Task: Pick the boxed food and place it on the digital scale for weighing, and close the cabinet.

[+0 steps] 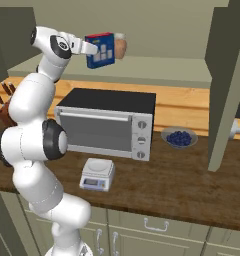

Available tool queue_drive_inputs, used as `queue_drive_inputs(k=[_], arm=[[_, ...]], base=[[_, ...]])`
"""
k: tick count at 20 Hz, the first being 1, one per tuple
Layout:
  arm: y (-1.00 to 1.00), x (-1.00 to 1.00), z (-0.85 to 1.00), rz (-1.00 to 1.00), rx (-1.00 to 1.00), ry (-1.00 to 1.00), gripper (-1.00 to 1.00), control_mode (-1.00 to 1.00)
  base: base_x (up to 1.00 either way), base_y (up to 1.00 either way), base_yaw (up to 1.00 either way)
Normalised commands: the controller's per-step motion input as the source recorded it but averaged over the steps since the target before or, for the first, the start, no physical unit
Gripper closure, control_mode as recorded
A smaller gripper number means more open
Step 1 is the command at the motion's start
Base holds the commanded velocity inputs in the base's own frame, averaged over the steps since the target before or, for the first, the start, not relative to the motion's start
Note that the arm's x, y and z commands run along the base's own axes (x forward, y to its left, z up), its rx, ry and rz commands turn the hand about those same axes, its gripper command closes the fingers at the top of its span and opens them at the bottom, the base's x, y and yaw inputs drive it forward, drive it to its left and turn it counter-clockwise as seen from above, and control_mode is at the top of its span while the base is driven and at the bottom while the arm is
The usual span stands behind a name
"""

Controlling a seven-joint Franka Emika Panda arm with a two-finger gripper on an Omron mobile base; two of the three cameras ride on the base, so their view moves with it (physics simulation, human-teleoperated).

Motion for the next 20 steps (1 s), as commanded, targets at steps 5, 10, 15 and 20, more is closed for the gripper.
queue_drive_inputs(k=[5, 10, 15, 20], arm=[[-0.03, 0.00, 0.00, 0.00, 0.00, 0.00, 1.00, -1.00], [0.00, 0.00, 0.00, 0.00, 0.00, 0.00, 1.00, -1.00], [0.00, -0.64, 0.00, 0.00, 0.00, -0.12, 1.00, -1.00], [0.02, -1.00, 0.02, 0.04, 0.00, -0.36, 1.00, -1.00]], base=[[0.00, 0.00, 0.00], [0.00, 0.00, 0.00], [0.00, 0.00, 0.00], [0.00, 0.00, 0.00]])
